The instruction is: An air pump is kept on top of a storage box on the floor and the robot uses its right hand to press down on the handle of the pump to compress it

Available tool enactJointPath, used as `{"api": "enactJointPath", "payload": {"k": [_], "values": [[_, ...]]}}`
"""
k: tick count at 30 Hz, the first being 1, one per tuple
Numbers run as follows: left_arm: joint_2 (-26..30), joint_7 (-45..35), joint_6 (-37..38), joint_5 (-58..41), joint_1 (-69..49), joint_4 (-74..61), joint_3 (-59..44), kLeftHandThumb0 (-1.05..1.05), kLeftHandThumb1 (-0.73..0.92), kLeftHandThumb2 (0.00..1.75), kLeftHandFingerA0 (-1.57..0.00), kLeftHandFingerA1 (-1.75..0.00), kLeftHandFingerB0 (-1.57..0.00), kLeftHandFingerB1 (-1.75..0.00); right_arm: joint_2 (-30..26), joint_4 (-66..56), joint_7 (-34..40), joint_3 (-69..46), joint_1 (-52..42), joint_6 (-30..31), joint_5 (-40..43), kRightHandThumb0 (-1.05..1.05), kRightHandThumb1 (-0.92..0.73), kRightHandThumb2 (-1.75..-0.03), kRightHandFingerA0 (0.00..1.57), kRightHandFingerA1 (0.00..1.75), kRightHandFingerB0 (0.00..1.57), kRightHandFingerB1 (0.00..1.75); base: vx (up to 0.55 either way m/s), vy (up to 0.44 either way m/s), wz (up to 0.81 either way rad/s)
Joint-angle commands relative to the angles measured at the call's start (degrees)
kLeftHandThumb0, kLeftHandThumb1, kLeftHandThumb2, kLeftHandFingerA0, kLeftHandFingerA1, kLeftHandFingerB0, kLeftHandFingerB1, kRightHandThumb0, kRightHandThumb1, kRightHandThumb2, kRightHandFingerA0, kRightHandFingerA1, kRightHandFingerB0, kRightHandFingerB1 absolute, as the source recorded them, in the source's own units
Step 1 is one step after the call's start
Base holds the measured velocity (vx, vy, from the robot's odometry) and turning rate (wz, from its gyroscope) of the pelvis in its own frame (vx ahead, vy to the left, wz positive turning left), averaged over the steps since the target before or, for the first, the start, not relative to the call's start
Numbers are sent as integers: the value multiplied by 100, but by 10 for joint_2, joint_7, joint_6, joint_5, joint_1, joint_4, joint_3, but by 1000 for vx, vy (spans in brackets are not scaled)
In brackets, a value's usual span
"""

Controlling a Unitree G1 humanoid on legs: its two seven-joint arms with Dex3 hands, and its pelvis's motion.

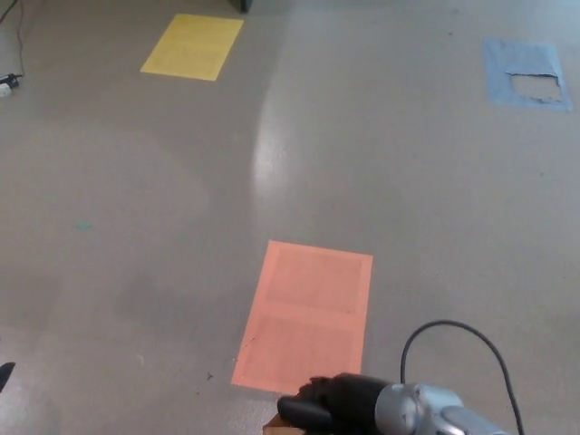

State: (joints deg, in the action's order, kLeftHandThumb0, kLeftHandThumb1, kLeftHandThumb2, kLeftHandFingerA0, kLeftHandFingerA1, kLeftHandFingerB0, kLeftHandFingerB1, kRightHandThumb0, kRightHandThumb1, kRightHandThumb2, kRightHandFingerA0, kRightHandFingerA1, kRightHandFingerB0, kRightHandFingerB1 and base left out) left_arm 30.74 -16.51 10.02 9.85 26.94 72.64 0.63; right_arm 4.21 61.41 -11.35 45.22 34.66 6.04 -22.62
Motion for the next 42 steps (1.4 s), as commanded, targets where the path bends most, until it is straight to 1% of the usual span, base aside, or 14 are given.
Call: {"api": "enactJointPath", "payload": {"k": [1,5,6,9,13,15,17,18,20,29,35,38,40,42], "values": [[10,-16,23,-17,-26,-2,-18,-66,74,105,-2,-37,-2,-29,39,119,94,-10,5,-37,-39,-92,-74,-112,0,17,0,14,0,0,0],[8,-22,27,-13,-35,-2,-18,-67,74,104,-3,-38,-2,-30,47,139,104,-16,-3,-36,-46,-92,-74,-110,3,17,3,14,0,0,0],[6,-21,22,-15,-36,-2,-21,-66,72,103,-2,-35,-2,-30,48,146,104,-22,-5,-37,-45,-89,-73,-109,0,17,0,15,0,0,0],[3,-19,25,-16,-39,-2,-23,-67,71,102,-2,-40,-2,-30,48,156,108,-26,-10,-41,-53,-90,-73,-110,0,16,0,13,0,0,0],[-3,-17,31,-15,-48,-5,-20,-65,72,102,-1,-33,-1,-29,46,162,109,-38,-25,-36,-57,-91,-73,-110,0,13,0,11,0,0,0],[-3,-22,25,-17,-49,-6,-21,-66,71,101,-2,-37,-2,-30,46,164,110,-51,-27,-34,-56,-90,-72,-109,0,14,0,12,0,0,0],[-3,-21,23,-15,-51,-6,-19,-66,70,101,-3,-37,-3,-31,47,164,113,-57,-32,-35,-57,-90,-71,-109,0,15,0,12,0,0,0],[-3,-19,24,-13,-52,-7,-17,-67,71,100,-3,-41,-2,-32,46,164,116,-59,-35,-36,-59,-92,-72,-111,0,14,0,12,0,0,0],[-4,-19,25,-11,-50,-8,-15,-68,71,100,-3,-42,-1,-31,44,164,119,-61,-35,-39,-64,-93,-72,-112,0,14,0,11,0,0,0],[-2,-16,39,-14,-49,-20,-17,-66,69,100,-3,-39,-2,-34,48,166,113,-83,-33,-27,-73,-89,-72,-108,0,13,0,11,0,0,0],[-3,-12,41,-12,-44,-25,-14,-65,72,102,-1,-35,-1,-28,48,169,118,-85,-38,-17,-85,-90,-72,-108,0,12,0,11,0,0,0],[0,-14,39,-14,-40,-25,-17,-65,71,102,-1,-34,-1,-28,50,169,120,-87,-33,-18,-87,-90,-72,-109,0,13,0,12,0,0,0],[1,-9,41,-12,-37,-29,-16,-65,70,101,-1,-38,-1,-30,44,162,115,-96,-15,-31,-82,-93,-75,-113,0,12,0,9,0,0,0],[3,-8,40,-9,-33,-30,-14,-65,70,100,-2,-38,-2,-31,37,154,110,-112,3,-43,-71,-92,-76,-113,0,14,0,11,0,0,0]]}}
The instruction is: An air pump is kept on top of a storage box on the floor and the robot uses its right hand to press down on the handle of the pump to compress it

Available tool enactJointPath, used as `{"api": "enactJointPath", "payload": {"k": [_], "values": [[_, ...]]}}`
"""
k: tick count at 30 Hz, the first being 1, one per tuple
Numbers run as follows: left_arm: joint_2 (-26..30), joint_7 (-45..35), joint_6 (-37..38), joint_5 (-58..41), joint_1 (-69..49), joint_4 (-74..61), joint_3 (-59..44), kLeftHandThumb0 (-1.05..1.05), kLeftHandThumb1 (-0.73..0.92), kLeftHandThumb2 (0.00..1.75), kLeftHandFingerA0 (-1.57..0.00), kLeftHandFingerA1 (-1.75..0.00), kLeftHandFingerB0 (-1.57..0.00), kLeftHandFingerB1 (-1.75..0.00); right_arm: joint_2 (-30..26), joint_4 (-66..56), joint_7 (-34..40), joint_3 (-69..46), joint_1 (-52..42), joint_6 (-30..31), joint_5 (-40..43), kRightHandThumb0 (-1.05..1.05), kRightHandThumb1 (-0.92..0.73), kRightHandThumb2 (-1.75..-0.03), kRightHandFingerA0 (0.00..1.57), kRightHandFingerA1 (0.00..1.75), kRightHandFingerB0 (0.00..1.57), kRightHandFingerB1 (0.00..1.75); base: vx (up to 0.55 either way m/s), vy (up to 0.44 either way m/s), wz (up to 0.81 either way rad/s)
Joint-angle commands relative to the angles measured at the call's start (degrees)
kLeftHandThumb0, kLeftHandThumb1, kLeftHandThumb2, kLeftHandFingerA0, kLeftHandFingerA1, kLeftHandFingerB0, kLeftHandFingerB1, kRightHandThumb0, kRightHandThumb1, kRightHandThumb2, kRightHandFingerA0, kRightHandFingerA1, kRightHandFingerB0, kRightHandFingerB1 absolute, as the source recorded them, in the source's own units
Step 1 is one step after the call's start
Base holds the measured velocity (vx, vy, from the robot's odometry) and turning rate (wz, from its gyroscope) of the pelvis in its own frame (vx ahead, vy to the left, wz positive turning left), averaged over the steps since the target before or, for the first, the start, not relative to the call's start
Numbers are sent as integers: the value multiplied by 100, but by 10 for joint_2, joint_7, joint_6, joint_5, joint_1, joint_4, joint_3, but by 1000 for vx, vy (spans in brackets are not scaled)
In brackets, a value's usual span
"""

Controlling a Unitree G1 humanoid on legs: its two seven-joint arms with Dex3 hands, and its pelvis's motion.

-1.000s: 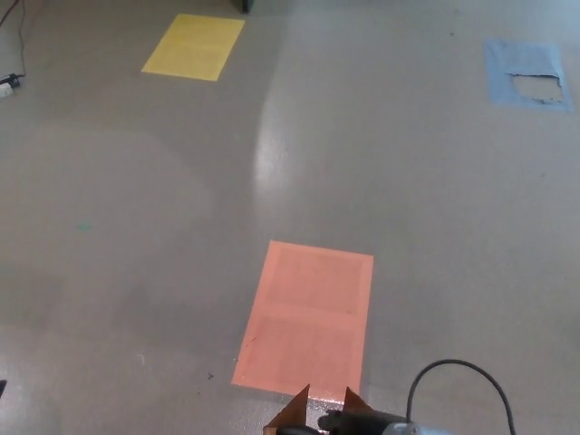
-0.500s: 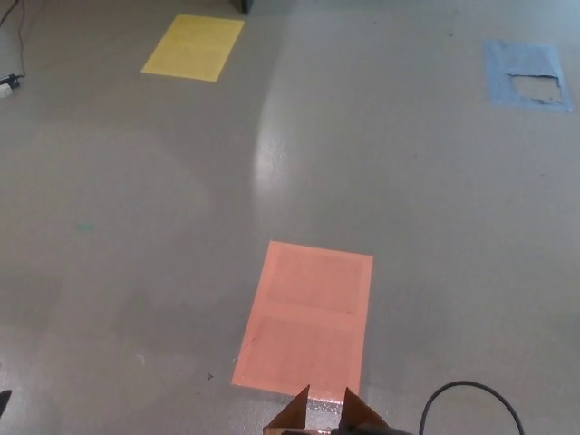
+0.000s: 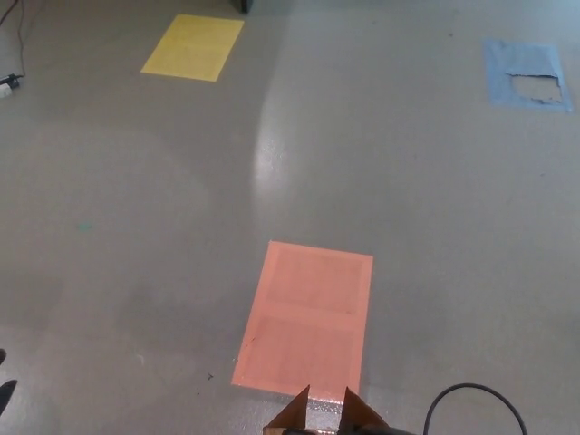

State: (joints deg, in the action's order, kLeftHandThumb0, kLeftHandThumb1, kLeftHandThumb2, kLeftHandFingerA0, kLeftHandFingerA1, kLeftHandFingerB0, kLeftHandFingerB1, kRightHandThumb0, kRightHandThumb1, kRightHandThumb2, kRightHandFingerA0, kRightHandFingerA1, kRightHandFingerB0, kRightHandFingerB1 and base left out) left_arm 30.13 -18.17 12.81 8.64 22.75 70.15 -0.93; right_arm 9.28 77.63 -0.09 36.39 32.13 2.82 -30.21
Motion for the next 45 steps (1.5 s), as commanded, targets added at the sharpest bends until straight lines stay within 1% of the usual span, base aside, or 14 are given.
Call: {"api": "enactJointPath", "payload": {"k": [1,11,12,22,31,32,33,34,35,38,39,41,42,45], "values": [[12,10,9,5,13,-3,3,-66,70,100,-2,-40,-2,-31,-21,-19,-9,-48,44,-28,24,-92,-75,-112,0,14,0,9,0,0,0],[26,9,0,5,43,5,1,-65,69,99,-2,-42,-2,-31,-101,-168,-217,-258,134,-82,195,-87,-71,-104,0,12,0,9,0,0,0],[28,12,2,9,45,5,4,-65,69,99,-2,-42,-1,-31,-121,-218,-255,-279,140,-73,220,-85,-63,-85,0,11,0,12,0,0,0],[27,13,-1,9,49,7,4,-64,70,99,-1,-39,-1,-31,-195,-580,-403,-383,59,17,416,-89,-66,-105,0,14,0,10,0,0,0],[27,15,5,5,35,14,-1,-65,71,100,-2,-40,-1,-30,-221,-451,-188,-476,6,-135,317,-76,-66,-105,0,29,6,27,0,0,0],[26,15,6,4,32,14,-2,-65,70,100,-2,-39,-1,-30,-227,-411,-160,-475,0,-155,293,-77,-87,-68,7,24,11,23,0,0,0],[23,15,6,3,28,13,-2,-64,70,100,-1,-38,-1,-30,-232,-360,-123,-471,-7,-172,272,-82,-72,-102,0,34,14,38,0,0,0],[19,16,6,2,23,13,-2,-64,70,100,-1,-38,-1,-30,-237,-301,-84,-469,-14,-190,248,-82,-72,-102,0,34,14,38,0,0,0],[16,16,8,0,14,13,-3,-64,70,99,-1,-38,-1,-31,-237,-258,-56,-468,-25,-194,236,-37,-48,-106,1,48,0,46,0,0,0],[11,21,8,-2,8,13,-5,-63,70,99,-1,-39,-1,-31,-237,-181,1,-463,-27,-196,218,-37,-49,-107,0,47,0,46,0,0,0],[11,20,11,-3,7,14,-6,-64,70,99,-1,-41,-1,-31,-238,-138,47,-444,-28,-176,193,-71,-88,-67,21,32,20,29,0,0,0],[13,23,12,1,7,14,-3,-65,70,100,-2,-41,-1,-31,-239,-113,70,-434,-29,-165,180,-68,-87,-66,20,31,21,29,0,0,0],[13,22,16,2,-1,14,-2,-65,71,101,-2,-39,-1,-30,-237,-92,83,-433,-41,-147,180,-34,-55,-109,1,47,0,45,0,0,0],[11,20,13,0,4,16,-3,-66,71,100,-2,-41,-1,-29,-235,-65,78,-440,-45,-124,192,-35,-54,-109,0,48,0,46,0,0,0]]}}
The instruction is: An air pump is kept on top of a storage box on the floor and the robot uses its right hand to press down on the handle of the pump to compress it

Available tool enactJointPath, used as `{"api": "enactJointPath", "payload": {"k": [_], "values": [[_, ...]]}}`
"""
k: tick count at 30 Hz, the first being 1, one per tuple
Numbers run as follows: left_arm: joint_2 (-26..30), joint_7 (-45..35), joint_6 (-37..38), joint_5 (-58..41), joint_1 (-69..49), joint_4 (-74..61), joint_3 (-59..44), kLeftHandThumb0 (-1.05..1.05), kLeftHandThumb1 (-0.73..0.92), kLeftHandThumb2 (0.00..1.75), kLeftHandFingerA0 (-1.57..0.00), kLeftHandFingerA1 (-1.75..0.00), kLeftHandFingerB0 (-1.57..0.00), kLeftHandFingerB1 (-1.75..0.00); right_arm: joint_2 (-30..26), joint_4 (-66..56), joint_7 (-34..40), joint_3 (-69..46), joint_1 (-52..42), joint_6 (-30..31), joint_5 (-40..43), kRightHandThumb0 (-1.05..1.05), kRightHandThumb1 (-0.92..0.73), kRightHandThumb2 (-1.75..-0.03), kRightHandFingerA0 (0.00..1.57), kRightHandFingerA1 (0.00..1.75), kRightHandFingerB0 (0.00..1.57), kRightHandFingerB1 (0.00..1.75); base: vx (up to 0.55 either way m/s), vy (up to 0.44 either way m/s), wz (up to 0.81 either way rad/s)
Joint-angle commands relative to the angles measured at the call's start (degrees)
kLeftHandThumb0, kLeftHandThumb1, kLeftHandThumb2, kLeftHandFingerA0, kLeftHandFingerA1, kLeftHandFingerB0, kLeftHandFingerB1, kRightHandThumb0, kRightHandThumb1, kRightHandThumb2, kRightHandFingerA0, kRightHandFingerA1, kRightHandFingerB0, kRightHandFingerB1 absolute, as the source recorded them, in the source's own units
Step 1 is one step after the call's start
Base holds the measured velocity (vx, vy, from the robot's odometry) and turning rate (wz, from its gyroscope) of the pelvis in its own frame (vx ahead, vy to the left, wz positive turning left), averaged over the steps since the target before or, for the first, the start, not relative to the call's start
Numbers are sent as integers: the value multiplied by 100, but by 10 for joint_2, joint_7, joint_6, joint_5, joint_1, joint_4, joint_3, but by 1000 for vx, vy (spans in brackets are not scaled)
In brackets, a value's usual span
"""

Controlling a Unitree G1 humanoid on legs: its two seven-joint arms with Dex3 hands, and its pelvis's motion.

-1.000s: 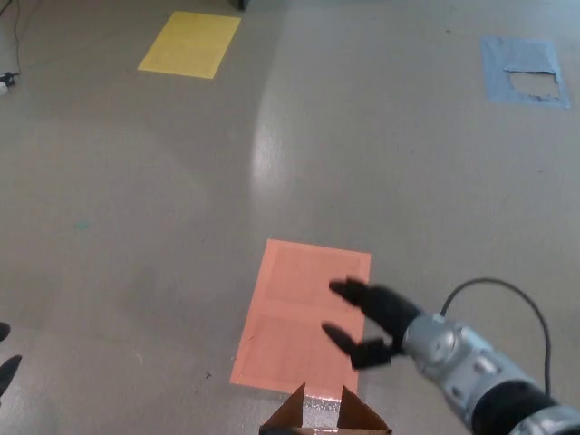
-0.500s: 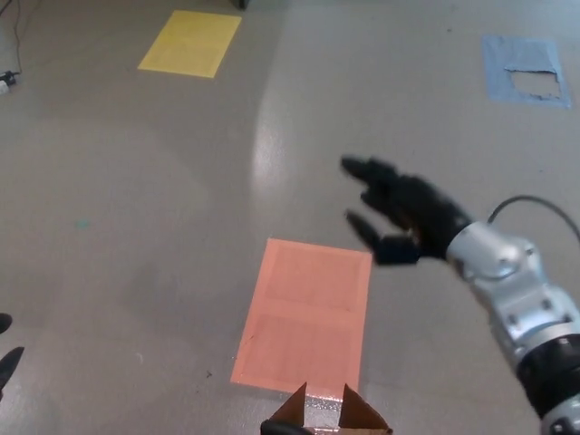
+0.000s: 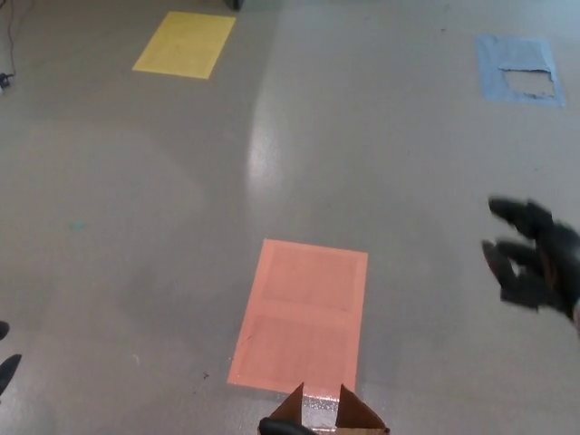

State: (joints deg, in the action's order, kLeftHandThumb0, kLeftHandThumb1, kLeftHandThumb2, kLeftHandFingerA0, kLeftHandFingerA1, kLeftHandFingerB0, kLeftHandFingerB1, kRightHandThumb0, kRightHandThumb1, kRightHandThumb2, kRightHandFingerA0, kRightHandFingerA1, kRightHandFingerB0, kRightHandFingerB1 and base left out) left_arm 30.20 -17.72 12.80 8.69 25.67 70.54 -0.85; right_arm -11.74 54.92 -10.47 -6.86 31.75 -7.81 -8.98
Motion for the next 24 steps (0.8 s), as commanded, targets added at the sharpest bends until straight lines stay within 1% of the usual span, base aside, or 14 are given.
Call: {"api": "enactJointPath", "payload": {"k": [1,2,3,4,5,6,13,15,19,20,21,22,23,24], "values": [[10,15,11,1,-19,12,-3,-66,71,100,-2,-42,-1,-30,-27,174,176,-4,-40,-6,-21,-83,-74,-102,9,41,7,38,0,0,0],[11,15,11,1,-17,12,-3,-66,71,100,-2,-42,-1,-30,-28,178,175,-1,-39,-1,-23,-83,-74,-102,9,41,7,38,0,0,0],[11,16,11,2,-17,11,-2,-66,70,100,-2,-43,-1,-30,-29,185,171,7,-41,10,-30,-74,-82,-73,12,29,10,25,0,0,0],[12,15,10,2,-17,10,-2,-66,71,101,-2,-42,-1,-29,-30,194,164,17,-44,26,-37,-70,-91,-69,11,25,10,23,0,0,0],[12,14,10,2,-17,10,-2,-66,71,101,-2,-42,-1,-29,-30,198,161,20,-44,31,-38,-70,-91,-69,11,25,10,23,0,0,0],[12,14,8,2,-15,11,-2,-66,71,101,-1,-39,-1,-29,-31,202,152,26,-43,41,-42,-77,-76,-104,7,28,7,27,0,0,0],[9,15,11,3,-21,13,-1,-66,70,99,-1,-42,0,-31,-36,223,130,71,-45,58,-59,-81,-78,-107,9,34,9,26,0,0,0],[7,17,8,3,-21,15,0,-64,69,99,-1,-39,-1,-31,-38,223,124,73,-45,56,-54,-83,-79,-107,8,24,9,23,0,0,0],[6,15,6,2,-22,16,0,-64,69,99,-1,-39,-1,-31,-38,224,122,77,-46,56,-53,-79,-78,-106,7,27,8,27,0,0,0],[7,16,7,2,-24,17,0,-65,69,99,-1,-40,-1,-31,-38,224,121,80,-46,58,-55,-72,-92,-70,11,25,9,22,0,0,0],[7,16,8,2,-25,18,0,-65,69,99,-1,-40,-1,-31,-38,225,121,82,-46,59,-57,-72,-92,-70,11,25,9,22,0,0,0],[6,18,8,2,-29,20,0,-64,69,98,-1,-40,0,-32,-39,226,117,86,-49,63,-60,-80,-80,-109,6,29,6,20,0,0,0],[6,19,8,2,-31,20,0,-64,69,98,-1,-40,0,-32,-40,227,114,88,-51,66,-62,-80,-80,-109,6,29,6,20,0,0,0],[4,23,6,5,-33,23,2,-65,69,98,-1,-41,-1,-32,-41,228,107,96,-54,68,-67,-81,-84,-111,5,21,4,16,0,0,0]]}}
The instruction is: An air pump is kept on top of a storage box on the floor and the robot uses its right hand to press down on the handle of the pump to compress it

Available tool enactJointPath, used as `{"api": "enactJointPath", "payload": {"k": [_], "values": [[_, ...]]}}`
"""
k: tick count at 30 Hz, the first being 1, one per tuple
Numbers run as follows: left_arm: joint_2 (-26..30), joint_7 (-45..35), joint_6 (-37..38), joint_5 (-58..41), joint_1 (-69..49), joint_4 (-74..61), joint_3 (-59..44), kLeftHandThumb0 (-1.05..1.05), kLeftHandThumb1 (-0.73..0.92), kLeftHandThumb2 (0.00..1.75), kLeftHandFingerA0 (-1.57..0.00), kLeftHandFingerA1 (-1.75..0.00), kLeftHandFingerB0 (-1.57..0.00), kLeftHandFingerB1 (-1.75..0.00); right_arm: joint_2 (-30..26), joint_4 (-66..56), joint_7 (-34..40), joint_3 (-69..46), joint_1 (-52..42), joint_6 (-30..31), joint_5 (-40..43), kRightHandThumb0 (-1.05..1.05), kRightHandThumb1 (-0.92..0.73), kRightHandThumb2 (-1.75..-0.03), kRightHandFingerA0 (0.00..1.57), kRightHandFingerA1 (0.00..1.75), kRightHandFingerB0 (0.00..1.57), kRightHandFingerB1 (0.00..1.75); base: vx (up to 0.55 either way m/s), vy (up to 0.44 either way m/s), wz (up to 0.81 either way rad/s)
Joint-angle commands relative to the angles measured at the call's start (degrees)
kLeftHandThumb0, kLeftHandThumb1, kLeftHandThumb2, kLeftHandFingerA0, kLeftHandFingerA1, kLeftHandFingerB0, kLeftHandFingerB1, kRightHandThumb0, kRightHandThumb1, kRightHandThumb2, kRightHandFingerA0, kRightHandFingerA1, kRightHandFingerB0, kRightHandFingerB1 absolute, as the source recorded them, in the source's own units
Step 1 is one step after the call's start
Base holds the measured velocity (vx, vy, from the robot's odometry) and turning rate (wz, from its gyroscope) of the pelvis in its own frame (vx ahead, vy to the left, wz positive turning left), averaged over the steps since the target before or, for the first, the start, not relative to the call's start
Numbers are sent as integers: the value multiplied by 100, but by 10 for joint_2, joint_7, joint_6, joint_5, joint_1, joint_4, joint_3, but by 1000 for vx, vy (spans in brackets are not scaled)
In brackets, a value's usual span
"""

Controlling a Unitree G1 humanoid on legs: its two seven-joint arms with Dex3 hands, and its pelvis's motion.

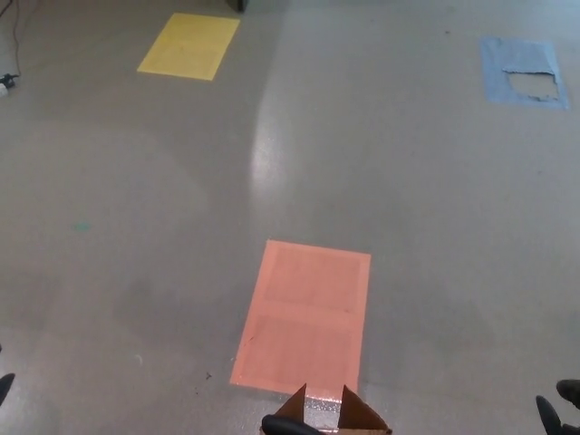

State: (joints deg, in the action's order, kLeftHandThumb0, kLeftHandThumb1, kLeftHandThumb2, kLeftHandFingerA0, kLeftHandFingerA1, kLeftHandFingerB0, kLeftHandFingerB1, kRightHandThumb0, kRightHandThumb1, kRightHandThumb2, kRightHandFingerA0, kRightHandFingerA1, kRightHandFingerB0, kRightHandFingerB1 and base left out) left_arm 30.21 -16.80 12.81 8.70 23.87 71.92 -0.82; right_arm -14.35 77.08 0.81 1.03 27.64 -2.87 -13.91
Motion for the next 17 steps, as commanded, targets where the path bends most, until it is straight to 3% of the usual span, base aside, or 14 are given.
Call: {"api": "enactJointPath", "payload": {"k": [1,6,7,17], "values": [[4,15,4,7,-15,10,4,-66,69,99,-2,-42,0,-32,-16,7,-9,20,-14,20,-19,-80,-84,-111,3,19,3,17,0,0,0],[6,21,0,11,-12,13,9,-66,68,98,-7,-45,0,-33,-13,7,-14,17,-11,21,-12,-82,-83,-110,3,20,3,16,0,0,0],[6,20,-1,10,-11,14,8,-66,69,99,-2,-42,0,-31,-12,7,-15,17,-11,23,-12,-80,-82,-111,0,19,0,16,0,0,0],[3,21,-1,9,-13,13,13,-67,70,99,-2,-42,0,-31,-15,6,-29,21,-22,19,-18,-80,-83,-110,3,20,2,17,0,0,0]]}}
